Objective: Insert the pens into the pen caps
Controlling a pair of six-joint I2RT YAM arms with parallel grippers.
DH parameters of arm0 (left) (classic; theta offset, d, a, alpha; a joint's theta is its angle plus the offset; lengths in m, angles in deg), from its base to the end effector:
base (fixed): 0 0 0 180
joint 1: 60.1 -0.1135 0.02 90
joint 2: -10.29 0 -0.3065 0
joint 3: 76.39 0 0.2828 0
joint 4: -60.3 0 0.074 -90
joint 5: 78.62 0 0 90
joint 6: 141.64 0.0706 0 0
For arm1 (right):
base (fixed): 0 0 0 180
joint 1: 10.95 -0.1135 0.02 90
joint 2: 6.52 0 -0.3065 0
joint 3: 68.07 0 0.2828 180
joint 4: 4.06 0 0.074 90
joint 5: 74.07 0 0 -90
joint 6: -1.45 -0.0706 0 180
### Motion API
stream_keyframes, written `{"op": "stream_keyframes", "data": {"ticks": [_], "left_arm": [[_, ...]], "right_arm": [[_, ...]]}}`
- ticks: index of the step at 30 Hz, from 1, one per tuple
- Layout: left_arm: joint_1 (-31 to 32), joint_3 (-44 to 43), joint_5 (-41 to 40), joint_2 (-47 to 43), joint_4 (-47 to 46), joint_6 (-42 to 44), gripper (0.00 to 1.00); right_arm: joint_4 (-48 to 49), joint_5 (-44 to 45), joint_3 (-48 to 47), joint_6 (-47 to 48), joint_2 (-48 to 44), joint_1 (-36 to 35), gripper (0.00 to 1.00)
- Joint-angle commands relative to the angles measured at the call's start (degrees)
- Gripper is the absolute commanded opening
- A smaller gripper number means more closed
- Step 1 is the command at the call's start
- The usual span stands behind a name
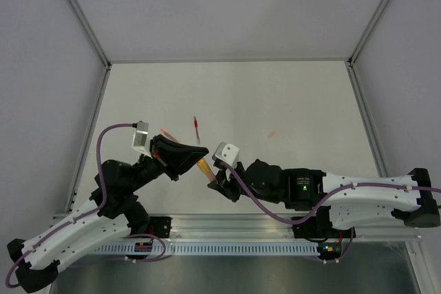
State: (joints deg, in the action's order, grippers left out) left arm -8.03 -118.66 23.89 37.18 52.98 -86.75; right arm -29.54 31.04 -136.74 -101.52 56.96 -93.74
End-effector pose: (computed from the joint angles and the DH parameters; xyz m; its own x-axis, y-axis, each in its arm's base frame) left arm 0.0809 -0.1286 0.3823 -0.3195 -0.5035 -0.8028 0.8668 0.1869 -0.4622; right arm 0.0557 0.2935 0.3640 -0.2505 -0.2536 -0.9343 -0.8937 0.4317 0.1224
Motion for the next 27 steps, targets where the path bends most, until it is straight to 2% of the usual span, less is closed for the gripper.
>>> {"op": "stream_keyframes", "data": {"ticks": [1, 27], "left_arm": [[0.8, 3.2, 7.1, 2.1, 9.3, -0.5, 0.02], [0.8, 6.2, 5.0, 5.7, 9.6, 2.2, 0.02]], "right_arm": [[13.3, 3.8, -6.8, 0.1, -1.4, 2.0, 0.0], [13.3, 5.1, -11.7, 1.9, -2.6, 4.1, 0.0]]}}
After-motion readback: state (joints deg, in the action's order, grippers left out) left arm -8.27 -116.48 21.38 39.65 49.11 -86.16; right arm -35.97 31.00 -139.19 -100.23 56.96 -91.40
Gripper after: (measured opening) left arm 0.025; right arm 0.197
